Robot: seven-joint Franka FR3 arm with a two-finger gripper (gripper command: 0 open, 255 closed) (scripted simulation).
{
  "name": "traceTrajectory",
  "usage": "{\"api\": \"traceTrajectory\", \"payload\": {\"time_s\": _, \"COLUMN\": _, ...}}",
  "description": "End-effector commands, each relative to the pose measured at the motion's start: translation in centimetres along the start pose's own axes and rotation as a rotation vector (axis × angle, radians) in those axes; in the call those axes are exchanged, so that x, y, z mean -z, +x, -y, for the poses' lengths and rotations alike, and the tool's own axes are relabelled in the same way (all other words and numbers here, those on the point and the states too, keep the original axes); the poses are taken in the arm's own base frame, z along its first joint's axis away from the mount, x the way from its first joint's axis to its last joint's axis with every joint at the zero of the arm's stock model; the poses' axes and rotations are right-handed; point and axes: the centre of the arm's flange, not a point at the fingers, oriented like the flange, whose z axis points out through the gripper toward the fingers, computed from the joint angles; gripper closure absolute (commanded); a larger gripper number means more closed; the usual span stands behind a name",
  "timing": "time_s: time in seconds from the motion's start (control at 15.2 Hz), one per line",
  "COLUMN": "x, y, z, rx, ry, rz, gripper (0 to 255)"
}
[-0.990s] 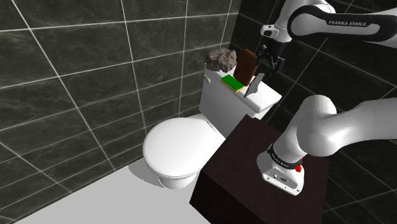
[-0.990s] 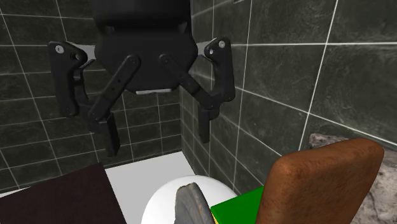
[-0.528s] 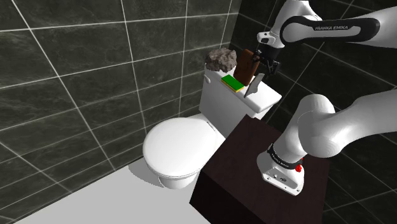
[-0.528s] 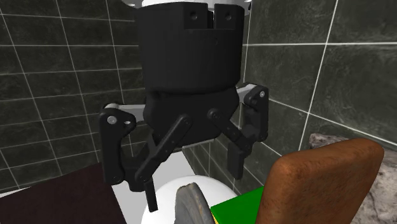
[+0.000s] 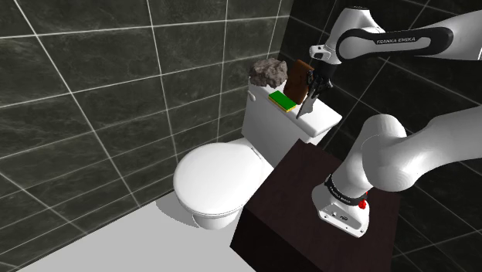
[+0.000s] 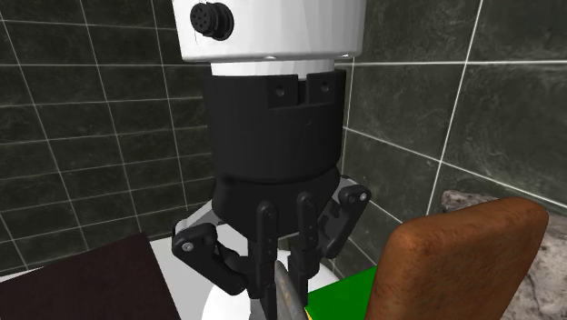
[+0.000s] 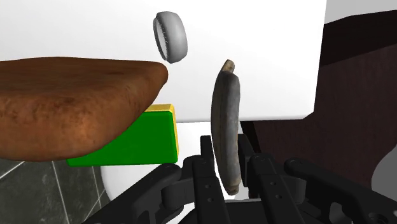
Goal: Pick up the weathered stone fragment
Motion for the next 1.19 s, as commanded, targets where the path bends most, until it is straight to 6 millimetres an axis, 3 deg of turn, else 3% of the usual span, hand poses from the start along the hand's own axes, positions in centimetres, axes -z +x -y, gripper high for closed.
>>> {"api": "traceTrajectory", "payload": {"time_s": 0.0, "x": 0.0, "y": 0.0, "z": 0.0, "rx": 0.0, "ry": 0.0, "rz": 0.0, "gripper": 255}}
{"api": "traceTrajectory", "payload": {"time_s": 0.4, "x": -0.1, "y": 0.0, "z": 0.0, "rx": 0.0, "ry": 0.0, "rz": 0.0, "gripper": 255}}
{"api": "traceTrajectory", "payload": {"time_s": 1.12, "x": 5.7, "y": 0.1, "z": -0.2, "rx": 0.0, "ry": 0.0, "rz": 0.0, "gripper": 255}}
